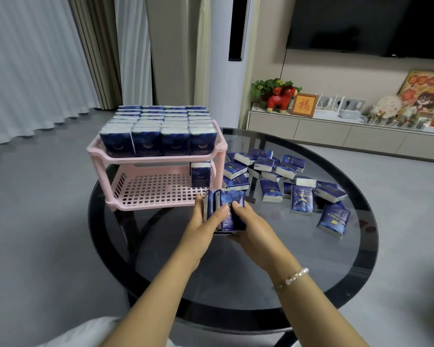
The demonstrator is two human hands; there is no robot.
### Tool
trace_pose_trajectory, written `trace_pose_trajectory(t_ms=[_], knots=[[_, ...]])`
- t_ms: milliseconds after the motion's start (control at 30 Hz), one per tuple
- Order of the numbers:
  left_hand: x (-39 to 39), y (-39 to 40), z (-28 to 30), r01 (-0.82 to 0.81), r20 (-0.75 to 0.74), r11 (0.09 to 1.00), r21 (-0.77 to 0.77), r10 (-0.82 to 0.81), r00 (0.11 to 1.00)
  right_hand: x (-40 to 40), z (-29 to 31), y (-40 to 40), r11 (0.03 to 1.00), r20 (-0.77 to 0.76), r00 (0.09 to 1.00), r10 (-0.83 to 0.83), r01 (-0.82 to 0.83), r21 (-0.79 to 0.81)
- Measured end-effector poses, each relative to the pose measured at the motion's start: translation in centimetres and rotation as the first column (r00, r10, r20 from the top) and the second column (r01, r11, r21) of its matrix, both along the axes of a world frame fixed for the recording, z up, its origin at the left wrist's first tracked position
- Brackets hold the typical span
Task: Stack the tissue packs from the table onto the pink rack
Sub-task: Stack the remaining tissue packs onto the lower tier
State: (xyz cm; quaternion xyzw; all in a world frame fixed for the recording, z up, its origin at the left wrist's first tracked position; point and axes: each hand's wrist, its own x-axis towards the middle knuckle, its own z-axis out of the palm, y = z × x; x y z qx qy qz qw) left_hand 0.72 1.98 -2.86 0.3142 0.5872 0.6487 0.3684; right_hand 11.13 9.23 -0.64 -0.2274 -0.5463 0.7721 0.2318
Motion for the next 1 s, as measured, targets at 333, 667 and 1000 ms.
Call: trace_pose_trajectory(t_ms=[333,667,1000], knots=[[-3.1,-4.4,0.1,0.202,-0.368,0.895,-0.398,-0.358,0.858,0.7,-1.0,3.8,0.866,0.24,0.914,0.327,-0.392,0.31],[-1.4,-4.4,0.8,0.194,-0.439,0.766,-0.614,-0.535,0.722,2.0,-0.9,4.7,0.715,0.427,0.824,0.372,-0.548,0.435],[-1.4,-4.0,1.1,0.168,-0.46,0.788,-0.592,-0.502,0.733,1.8,0.2,3.7,0.73,0.401,0.834,0.38,-0.536,0.423]])
